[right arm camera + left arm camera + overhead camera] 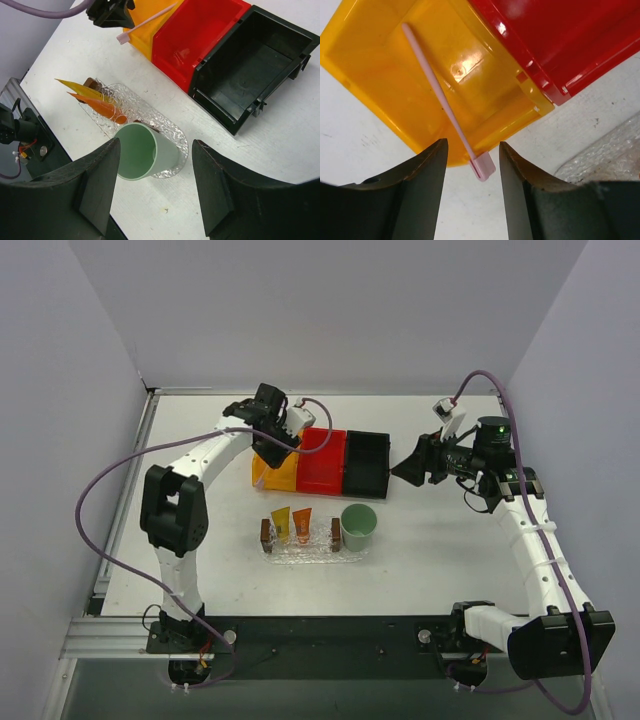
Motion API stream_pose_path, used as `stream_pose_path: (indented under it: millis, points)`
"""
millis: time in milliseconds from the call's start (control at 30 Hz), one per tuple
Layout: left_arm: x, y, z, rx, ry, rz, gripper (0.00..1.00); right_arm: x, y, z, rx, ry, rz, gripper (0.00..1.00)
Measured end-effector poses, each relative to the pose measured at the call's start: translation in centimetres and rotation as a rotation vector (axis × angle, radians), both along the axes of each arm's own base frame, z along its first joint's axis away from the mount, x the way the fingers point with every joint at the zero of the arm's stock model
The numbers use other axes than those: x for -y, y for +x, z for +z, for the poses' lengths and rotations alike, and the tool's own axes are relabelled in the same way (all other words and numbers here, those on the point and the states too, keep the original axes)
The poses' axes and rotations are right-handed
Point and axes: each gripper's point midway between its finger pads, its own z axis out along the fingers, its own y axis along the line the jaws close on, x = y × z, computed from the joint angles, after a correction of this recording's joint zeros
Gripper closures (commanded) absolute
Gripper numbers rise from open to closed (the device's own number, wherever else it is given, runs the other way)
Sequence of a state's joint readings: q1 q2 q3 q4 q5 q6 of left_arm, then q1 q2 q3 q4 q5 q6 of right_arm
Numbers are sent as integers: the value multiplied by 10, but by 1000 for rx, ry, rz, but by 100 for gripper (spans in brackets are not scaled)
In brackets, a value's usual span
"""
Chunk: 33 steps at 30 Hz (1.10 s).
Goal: Prepare toiletry sets of a toothbrush and toothpaste on the tray
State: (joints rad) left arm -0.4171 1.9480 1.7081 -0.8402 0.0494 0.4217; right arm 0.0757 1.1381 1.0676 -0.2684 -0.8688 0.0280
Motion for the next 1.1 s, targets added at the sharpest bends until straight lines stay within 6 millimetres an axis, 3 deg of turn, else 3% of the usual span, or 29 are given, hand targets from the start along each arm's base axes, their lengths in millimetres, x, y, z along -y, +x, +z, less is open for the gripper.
stream_pose_path:
  millis: [400, 933, 1100]
  points:
    - [6, 13, -44, -64, 29, -6, 46, 0, 0, -1, -4, 3, 4, 46]
    - [-3, 34, -45, -5, 28, 32, 48, 2, -1, -2, -10, 12, 6, 46]
    - [-10, 36, -58, -28, 43, 47, 49, 2, -1, -2, -11, 15, 10, 46]
